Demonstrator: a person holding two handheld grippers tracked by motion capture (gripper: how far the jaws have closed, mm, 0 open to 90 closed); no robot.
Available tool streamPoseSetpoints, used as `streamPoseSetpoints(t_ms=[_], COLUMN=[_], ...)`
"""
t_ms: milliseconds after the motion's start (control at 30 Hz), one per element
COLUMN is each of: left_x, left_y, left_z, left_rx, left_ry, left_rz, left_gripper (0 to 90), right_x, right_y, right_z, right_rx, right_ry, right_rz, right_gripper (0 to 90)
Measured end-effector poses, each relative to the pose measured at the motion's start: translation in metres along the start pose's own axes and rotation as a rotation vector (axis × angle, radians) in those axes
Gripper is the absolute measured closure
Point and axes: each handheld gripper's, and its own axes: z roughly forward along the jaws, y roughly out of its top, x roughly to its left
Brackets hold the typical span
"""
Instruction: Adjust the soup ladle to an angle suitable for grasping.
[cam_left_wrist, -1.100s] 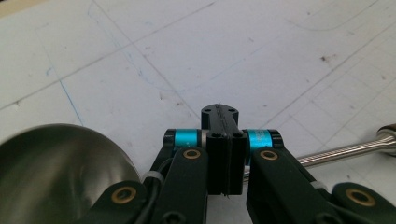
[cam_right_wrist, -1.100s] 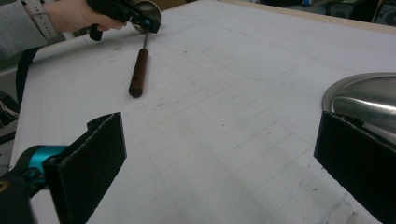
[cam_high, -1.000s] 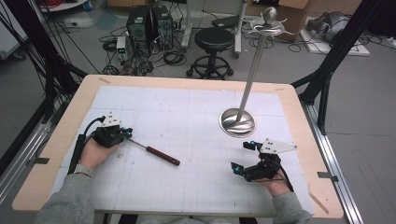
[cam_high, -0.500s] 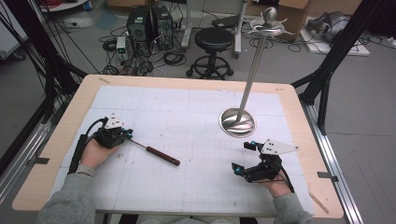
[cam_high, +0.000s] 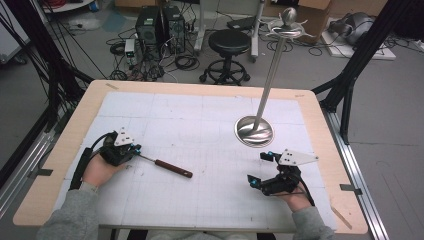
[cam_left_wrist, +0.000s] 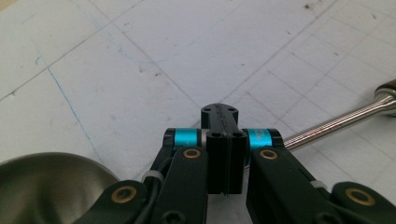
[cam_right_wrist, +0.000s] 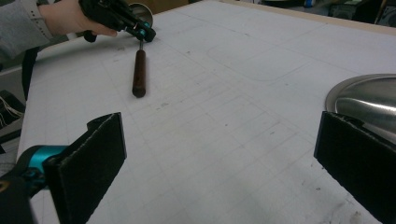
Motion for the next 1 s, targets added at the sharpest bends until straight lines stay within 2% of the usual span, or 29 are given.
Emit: streamPoseSetpoints(t_ms=[67, 100, 333, 400, 500, 633, 733, 1000], left_x=[-0.002, -0.006, -0.01, -0.01, -0.007, -0.01, -0.012, -0.022], left_y=[0.0, 0.001, -0.001, -0.006, -0.014, -0.02, -0.022, -0.027], left_z=[-0.001, -0.002, -0.008, -0.011, -0.018, -0.025, -0.029, -0.039], left_rx=[0.005, 0.017, 0.037, 0.015, 0.0, 0.002, 0.012, 0.022], left_ry=[0.008, 0.02, 0.013, 0.002, -0.038, -0.046, -0.052, -0.035], left_rz=[0.002, 0.02, 0.016, -0.017, -0.093, -0.104, -0.129, -0.129], left_gripper=[89.8, 89.7, 89.7, 89.7, 89.7, 89.7, 89.7, 89.7], right_x=[0.0, 0.0, 0.0, -0.001, 0.0, 0.0, 0.0, 0.001], right_y=[0.0, 0.0, 0.0, 0.001, 0.002, 0.003, 0.003, 0.004], right_z=[0.0, 0.001, 0.003, 0.003, 0.004, 0.005, 0.006, 0.008], right_rx=[0.001, 0.007, 0.004, 0.003, -0.004, -0.006, 0.001, 0.002], right_ry=[0.0, 0.004, 0.01, 0.013, 0.023, 0.033, 0.035, 0.049], right_rz=[0.0, 0.003, 0.0, 0.005, 0.004, -0.004, -0.001, 0.0], right_gripper=[1.3, 1.3, 1.4, 1.4, 1.4, 1.4, 1.3, 1.3])
